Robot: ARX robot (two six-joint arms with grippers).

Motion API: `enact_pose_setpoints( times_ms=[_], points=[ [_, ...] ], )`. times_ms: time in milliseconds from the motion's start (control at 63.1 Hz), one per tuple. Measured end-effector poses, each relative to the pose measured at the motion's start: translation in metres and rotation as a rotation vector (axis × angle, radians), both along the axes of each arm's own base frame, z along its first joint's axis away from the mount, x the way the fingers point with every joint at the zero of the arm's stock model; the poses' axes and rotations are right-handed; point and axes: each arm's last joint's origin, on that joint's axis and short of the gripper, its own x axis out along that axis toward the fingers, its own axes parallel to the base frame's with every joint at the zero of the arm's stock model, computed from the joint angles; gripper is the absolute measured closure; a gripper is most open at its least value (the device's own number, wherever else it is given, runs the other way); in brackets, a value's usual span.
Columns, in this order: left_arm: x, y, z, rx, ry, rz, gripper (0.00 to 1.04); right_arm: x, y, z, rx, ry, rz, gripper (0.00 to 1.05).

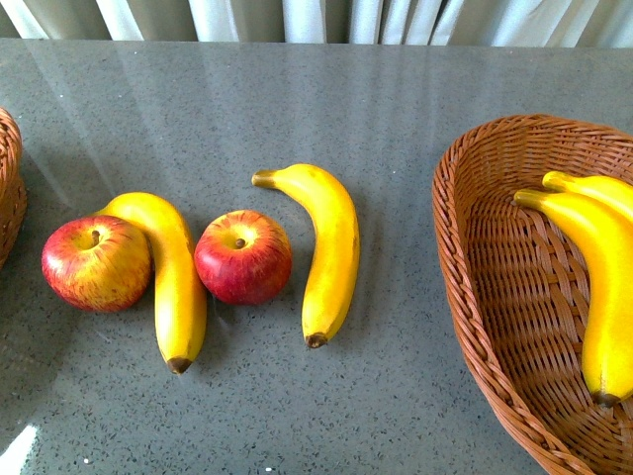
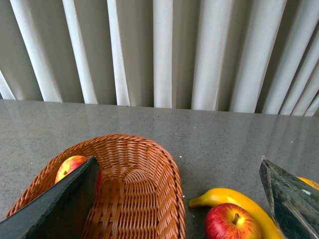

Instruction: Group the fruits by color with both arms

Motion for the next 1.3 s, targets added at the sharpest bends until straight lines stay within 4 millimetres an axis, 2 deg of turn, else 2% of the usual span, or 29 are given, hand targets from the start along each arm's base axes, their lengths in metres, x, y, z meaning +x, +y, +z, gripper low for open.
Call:
enact_pose_setpoints(
  times_ms=[1061,1125,1172,1299],
  points=[
    [0.0,0.0,0.0,0.0,0.0,0.0,0.09,0.0,0.0,0.0,0.0,0.0,0.0,0.09],
    [0.0,0.0,-0.001,-0.042,0.126,0.067,0.09,0.0,0.0,0.0,0.0,0.0,0.0,0.09],
    [0.006,-0.004,0.002,-0.077,0.38,0.152,0.09,0.0,0.0,0.0,0.0,0.0,0.0,0.09],
    [0.031,-0.009,0.007,-0.086,0.439,0.152,0.09,0.0,0.0,0.0,0.0,0.0,0.0,0.09]
  ],
)
